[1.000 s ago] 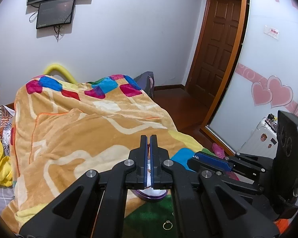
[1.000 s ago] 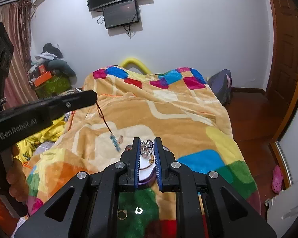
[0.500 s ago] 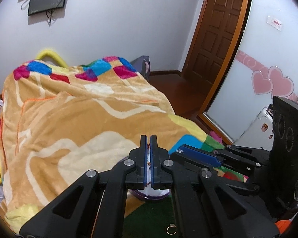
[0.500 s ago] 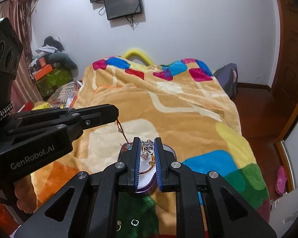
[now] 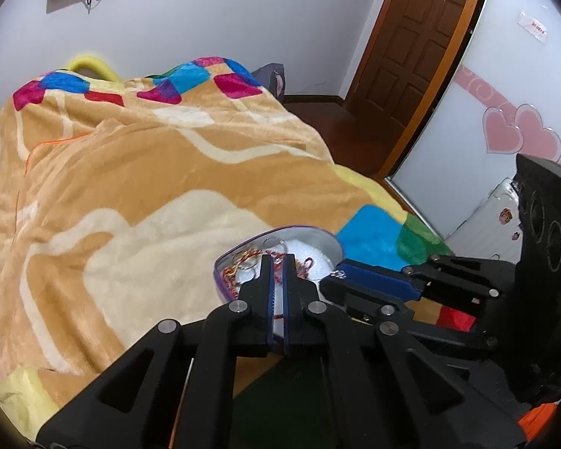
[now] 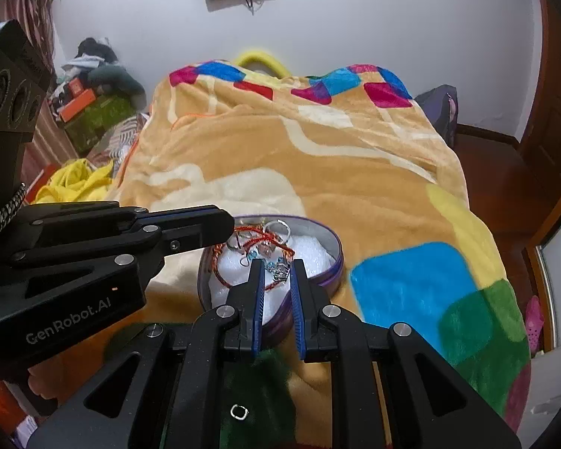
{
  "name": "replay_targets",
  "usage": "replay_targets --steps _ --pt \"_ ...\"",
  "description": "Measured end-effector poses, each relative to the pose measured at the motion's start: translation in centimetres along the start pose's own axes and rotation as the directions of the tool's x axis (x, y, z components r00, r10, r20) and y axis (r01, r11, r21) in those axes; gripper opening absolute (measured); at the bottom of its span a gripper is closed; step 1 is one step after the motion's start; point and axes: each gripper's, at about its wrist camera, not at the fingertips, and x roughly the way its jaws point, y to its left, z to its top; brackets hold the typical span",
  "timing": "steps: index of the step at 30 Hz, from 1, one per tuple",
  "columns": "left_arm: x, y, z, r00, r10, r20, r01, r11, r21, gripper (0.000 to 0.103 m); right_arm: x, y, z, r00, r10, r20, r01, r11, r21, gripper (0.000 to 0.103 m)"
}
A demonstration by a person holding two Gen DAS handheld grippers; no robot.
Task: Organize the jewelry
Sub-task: 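Lower the charm into the tin with the right tool while the left tool follows, then open both tools over the tin and pull back toward the remaining rings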
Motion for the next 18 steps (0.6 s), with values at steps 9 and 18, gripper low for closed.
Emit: replay_targets --steps 9,18 --pt "-1.3 -0.1 -0.6 0.999 0.038 0.006 -0.038 0.999 0.029 0.001 0.0 0.4 0.3 0.999 0.009 -0.047 -0.01 1.0 -0.023 0.013" --pt "-4.0 -0.4 -1.1 0.998 0.057 0.024 -0.058 0.998 0.035 0.009 -1.7 1.2 0.3 0.999 -0.02 -0.039 0.019 0.999 -0.035 0.018"
